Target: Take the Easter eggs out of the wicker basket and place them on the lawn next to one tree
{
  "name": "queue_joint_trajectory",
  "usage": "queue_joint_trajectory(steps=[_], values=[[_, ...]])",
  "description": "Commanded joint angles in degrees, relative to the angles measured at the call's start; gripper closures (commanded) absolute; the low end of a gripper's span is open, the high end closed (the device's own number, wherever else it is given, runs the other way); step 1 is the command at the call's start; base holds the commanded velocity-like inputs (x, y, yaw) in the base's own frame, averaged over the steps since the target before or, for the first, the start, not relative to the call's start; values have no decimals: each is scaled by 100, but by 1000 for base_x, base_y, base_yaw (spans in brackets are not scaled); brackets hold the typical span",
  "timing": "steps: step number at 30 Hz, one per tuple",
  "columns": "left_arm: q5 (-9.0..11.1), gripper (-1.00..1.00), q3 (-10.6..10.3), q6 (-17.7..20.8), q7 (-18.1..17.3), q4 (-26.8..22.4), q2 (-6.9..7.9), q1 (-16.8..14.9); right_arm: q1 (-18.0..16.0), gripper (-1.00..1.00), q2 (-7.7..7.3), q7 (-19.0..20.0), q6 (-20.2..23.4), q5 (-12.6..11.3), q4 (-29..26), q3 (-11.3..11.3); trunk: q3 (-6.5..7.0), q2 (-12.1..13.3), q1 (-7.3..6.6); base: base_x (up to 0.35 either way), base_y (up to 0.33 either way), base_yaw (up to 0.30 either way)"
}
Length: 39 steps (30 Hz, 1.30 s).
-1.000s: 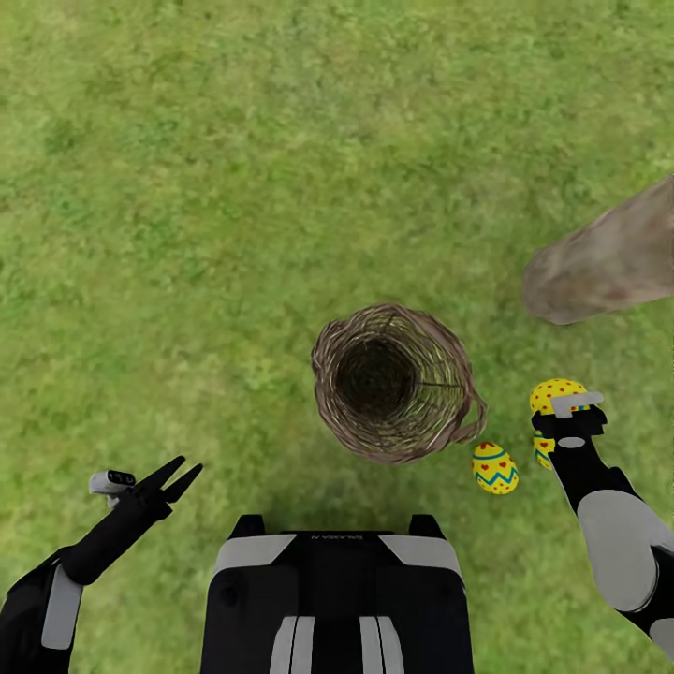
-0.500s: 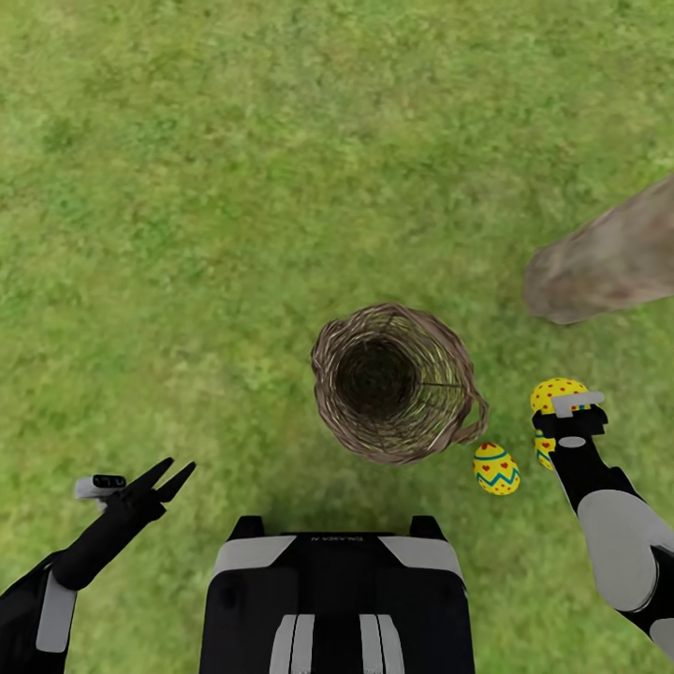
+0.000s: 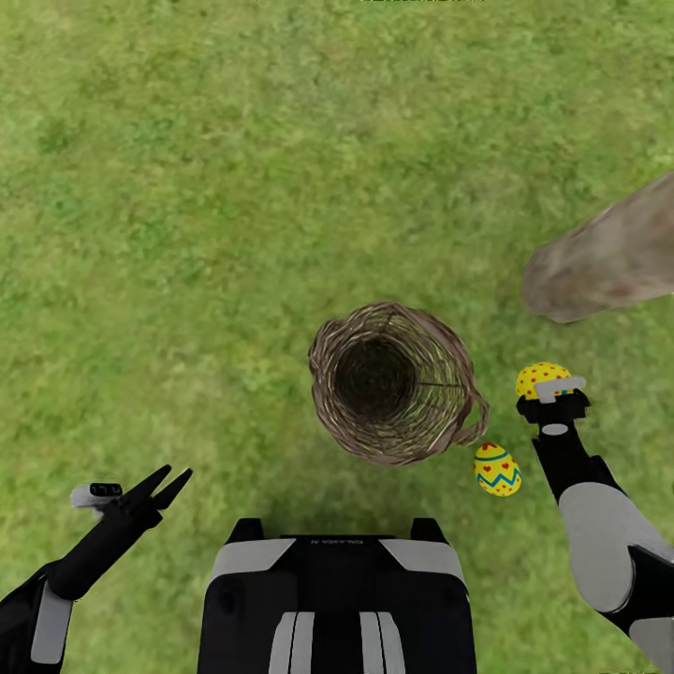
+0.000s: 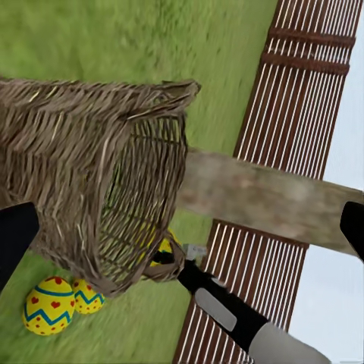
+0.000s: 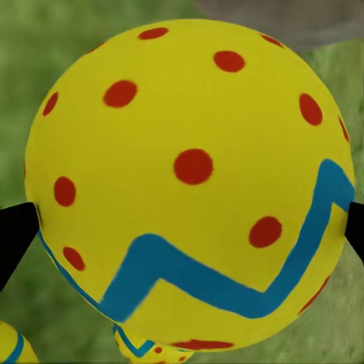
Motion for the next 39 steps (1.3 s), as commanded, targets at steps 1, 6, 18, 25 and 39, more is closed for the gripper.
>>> queue_joint_trajectory(steps=[1,6,18,25,39], values=[[7,-100,-7,64,-20,-33,-14,2,-6,100,37,-19,1,58,-30,8,7,-2,0,0,0,-193],[9,-100,-21,79,-20,-192,-33,9,-6,100,200,0,11,48,-194,45,45,-2,0,0,0,-208],[168,-100,-34,69,-20,-488,-32,9,-6,100,460,11,4,26,-260,40,134,-2,0,0,0,-217],[168,-100,-39,69,-21,-528,-43,9,-6,100,468,11,4,19,-260,44,182,-2,0,0,0,-232],[168,-100,-39,58,-34,-544,-131,9,-6,100,476,11,12,19,-256,39,277,-2,0,0,-9,-233]])
